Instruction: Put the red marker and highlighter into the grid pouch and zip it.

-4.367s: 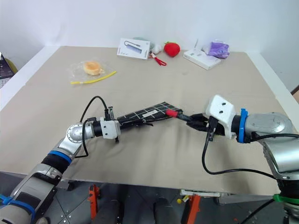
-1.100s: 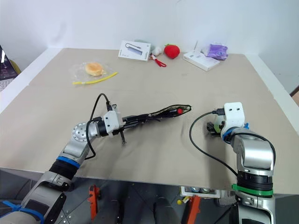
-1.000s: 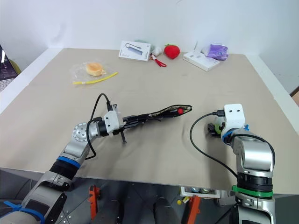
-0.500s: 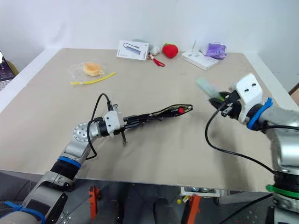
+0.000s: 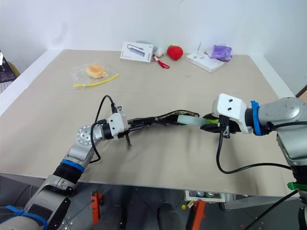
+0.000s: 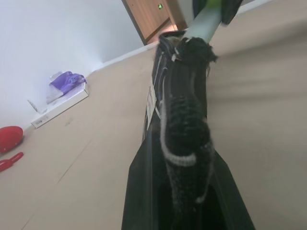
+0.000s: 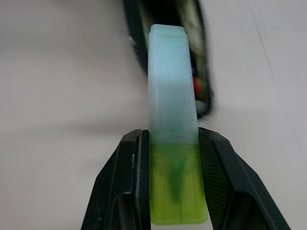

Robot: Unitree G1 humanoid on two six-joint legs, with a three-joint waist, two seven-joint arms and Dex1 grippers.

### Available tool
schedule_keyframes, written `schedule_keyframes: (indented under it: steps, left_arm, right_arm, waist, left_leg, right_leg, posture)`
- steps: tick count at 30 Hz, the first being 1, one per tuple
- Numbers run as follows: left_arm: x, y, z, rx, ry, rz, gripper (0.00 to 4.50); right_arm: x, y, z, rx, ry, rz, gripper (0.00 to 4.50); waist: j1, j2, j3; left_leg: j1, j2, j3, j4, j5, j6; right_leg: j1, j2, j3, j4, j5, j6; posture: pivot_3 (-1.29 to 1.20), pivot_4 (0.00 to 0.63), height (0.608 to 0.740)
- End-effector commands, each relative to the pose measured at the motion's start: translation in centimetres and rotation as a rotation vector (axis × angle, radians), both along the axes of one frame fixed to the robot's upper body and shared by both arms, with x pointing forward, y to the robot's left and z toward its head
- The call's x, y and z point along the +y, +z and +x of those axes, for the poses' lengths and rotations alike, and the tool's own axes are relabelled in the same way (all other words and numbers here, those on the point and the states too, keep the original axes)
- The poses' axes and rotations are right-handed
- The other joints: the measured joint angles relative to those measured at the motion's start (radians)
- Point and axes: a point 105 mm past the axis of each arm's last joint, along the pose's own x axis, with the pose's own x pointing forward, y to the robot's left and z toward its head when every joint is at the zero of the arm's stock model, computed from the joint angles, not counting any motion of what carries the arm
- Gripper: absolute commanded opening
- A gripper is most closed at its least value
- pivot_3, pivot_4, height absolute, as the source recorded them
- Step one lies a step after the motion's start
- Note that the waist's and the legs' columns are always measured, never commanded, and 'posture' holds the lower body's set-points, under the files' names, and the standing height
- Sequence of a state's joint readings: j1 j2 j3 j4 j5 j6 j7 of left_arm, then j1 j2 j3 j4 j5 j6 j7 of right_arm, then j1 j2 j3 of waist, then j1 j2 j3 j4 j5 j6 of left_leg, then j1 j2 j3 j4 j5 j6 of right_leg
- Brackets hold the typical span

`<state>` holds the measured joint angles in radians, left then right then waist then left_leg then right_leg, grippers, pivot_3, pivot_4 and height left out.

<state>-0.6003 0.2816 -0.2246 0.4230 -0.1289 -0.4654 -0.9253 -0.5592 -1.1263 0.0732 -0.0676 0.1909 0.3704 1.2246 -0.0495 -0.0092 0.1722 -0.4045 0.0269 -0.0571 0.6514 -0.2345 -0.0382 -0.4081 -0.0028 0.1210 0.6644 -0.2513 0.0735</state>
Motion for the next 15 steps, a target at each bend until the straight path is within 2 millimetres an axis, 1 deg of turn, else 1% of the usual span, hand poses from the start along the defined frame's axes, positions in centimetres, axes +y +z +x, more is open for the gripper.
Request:
schedule_keyframes:
  steps: [1,3,5,7,13,15]
  left_arm:
    - [-0.1,1.2,-0.3,-0.051,-0.008,-0.021,0.0]
    - [-0.1,1.1,-0.3,-0.051,-0.009,-0.019,0.0]
    - [-0.2,1.2,-0.3,-0.052,-0.011,-0.02,0.0]
    - [-0.3,1.2,-0.3,-0.052,-0.013,-0.021,0.0]
    - [-0.4,1.2,-0.4,-0.048,-0.018,-0.021,0.0]
    - [-0.5,1.2,-0.3,-0.047,-0.018,-0.021,0.0]
  right_arm:
    - [0.7,1.5,0.8,-0.079,0.038,-0.041,1.03]
    - [1.6,1.5,1.2,-0.105,0.081,-0.084,1.03]
    - [3.4,1.3,1.0,-0.135,0.171,-0.129,1.03]
    - [4.9,1.2,1.0,-0.158,0.231,-0.139,1.03]
    - [8.2,0.9,1.2,-0.207,0.321,-0.15,1.03]
    - [8.9,0.9,1.4,-0.218,0.337,-0.153,1.03]
  waist:
    - [0.0,0.0,0.0]
    - [0.001,0.0,0.0]
    - [0.001,0.0,0.0]
    - [0.001,0.0,0.0]
    - [0.002,0.0,0.0]
    - [0.002,0.0,0.0]
  left_leg:
    - [0.0,0.0,0.0,-0.001,0.0,0.0]
    - [0.0,0.0,0.0,-0.001,0.0,0.0]
    - [0.0,0.0,-0.001,-0.001,0.0,0.0]
    - [-0.001,0.0,-0.001,-0.001,0.0,0.0]
    - [-0.001,0.0,-0.001,-0.001,0.0,0.0]
    - [-0.001,0.0,-0.001,0.0,0.0,0.0]
  right_leg:
    - [0.0,0.0,0.0,0.0,0.0,-0.001]
    - [0.0,0.0,0.0,0.0,0.0,-0.002]
    - [0.0,0.0,-0.001,0.0,0.0,-0.002]
    - [0.0,0.0,0.0,0.0,0.0,-0.002]
    - [0.0,0.0,-0.001,0.0,0.0,-0.003]
    - [0.0,0.0,-0.001,0.0,0.001,-0.003]
  posture:
    - [0.0,0.15,0.734]
    - [0.0,0.15,0.734]
    - [0.0,0.15,0.734]
    - [0.0,0.15,0.734]
    - [0.0,0.15,0.734]
    - [0.0,0.15,0.734]
